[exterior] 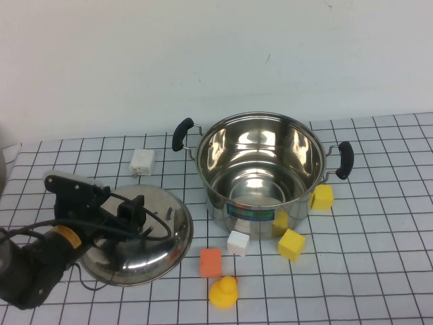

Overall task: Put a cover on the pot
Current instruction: Pick up the pot lid

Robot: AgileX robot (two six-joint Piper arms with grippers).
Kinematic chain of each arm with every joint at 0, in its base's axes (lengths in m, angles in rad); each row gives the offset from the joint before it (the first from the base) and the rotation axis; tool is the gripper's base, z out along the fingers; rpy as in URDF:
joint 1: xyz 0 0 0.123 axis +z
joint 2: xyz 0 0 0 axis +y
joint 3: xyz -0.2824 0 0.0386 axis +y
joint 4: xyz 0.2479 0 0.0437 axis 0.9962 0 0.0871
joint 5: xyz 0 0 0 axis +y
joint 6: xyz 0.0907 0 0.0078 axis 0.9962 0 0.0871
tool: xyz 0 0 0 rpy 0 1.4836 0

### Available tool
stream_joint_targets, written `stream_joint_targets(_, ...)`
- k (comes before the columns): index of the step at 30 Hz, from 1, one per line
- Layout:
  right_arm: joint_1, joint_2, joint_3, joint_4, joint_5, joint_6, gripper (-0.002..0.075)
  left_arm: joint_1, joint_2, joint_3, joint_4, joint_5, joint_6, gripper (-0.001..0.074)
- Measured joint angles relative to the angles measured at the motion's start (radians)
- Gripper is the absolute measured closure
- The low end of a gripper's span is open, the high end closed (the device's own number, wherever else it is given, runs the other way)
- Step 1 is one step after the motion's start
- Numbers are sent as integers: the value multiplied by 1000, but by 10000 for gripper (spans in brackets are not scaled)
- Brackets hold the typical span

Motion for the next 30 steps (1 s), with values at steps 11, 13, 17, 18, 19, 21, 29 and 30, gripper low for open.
stream_joint_targets(11, 0, 0, 0, 0, 0, 0, 717, -27, 73, -60, 22, 44, -19, 160)
stream_joint_targets(13, 0, 0, 0, 0, 0, 0, 717, -49, 86, -74, 22, 57, -19, 160)
stream_joint_targets(17, 0, 0, 0, 0, 0, 0, 717, -83, 105, -93, -21, 67, -19, 162)
stream_joint_targets(18, 0, 0, 0, 0, 0, 0, 717, -88, 106, -93, -37, 67, -19, 171)
stream_joint_targets(19, 0, 0, 0, 0, 0, 0, 717, -90, 109, -95, -51, 67, -19, 185)
stream_joint_targets(21, 0, 0, 0, 0, 0, 0, 717, -91, 109, -95, -77, 67, -19, 231)
stream_joint_targets(29, 0, 0, 0, 0, 0, 0, 717, -95, 111, -89, -119, 51, -2, 423)
stream_joint_targets(30, 0, 0, 0, 0, 0, 0, 717, -95, 111, -84, -122, 42, -2, 423)
